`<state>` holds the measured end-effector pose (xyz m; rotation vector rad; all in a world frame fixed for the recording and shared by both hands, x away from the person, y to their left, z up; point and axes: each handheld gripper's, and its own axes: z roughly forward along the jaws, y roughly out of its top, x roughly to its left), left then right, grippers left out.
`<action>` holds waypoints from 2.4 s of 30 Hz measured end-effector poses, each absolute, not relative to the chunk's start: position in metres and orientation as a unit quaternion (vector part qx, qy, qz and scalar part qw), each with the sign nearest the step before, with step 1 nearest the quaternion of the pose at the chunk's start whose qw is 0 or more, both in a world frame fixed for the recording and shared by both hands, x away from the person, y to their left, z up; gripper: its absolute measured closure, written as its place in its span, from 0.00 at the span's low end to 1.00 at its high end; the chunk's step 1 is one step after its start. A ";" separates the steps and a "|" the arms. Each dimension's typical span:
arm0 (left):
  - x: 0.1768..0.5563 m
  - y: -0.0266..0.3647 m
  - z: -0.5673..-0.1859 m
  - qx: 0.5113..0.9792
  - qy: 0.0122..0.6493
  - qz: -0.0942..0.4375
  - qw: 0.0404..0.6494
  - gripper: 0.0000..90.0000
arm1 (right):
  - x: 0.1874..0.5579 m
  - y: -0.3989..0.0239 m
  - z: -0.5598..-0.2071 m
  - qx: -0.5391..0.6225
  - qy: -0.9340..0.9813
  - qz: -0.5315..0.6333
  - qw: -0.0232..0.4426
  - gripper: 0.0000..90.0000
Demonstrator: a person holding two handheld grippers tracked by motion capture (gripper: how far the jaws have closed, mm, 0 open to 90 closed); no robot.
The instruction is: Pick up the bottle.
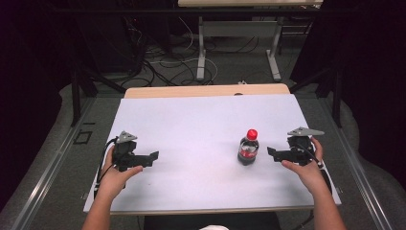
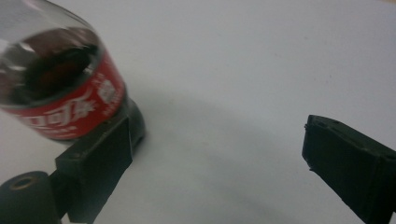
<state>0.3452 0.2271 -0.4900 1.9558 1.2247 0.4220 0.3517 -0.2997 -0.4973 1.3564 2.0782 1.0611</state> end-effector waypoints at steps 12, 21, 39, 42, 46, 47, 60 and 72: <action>0.325 0.214 -0.456 0.771 0.448 0.152 0.426 0.03 | 0.329 -0.265 -0.468 0.415 0.771 0.437 0.205 0.16; 0.322 0.202 -0.457 0.783 0.430 0.147 0.425 0.05 | 0.336 -0.236 -0.483 0.394 0.790 0.427 0.198 0.17; 0.323 0.195 -0.464 0.789 0.429 0.141 0.416 0.06 | 0.353 -0.227 -0.512 0.405 0.788 0.424 0.189 0.28; 0.324 0.196 -0.464 0.790 0.428 0.142 0.415 0.06 | 0.353 -0.224 -0.512 0.406 0.789 0.419 0.195 0.31; 0.324 0.195 -0.465 0.789 0.429 0.144 0.415 0.07 | 0.353 -0.223 -0.511 0.400 0.793 0.413 0.200 0.32; 0.324 0.195 -0.465 0.790 0.429 0.145 0.414 0.07 | 0.353 -0.223 -0.511 0.400 0.793 0.413 0.200 0.32; 0.322 0.191 -0.464 0.794 0.422 0.146 0.412 0.08 | 0.344 -0.213 -0.505 0.378 0.809 0.407 0.194 0.33; 0.316 0.175 -0.460 0.802 0.397 0.137 0.424 0.09 | 0.321 -0.191 -0.489 0.331 0.827 0.417 0.182 0.33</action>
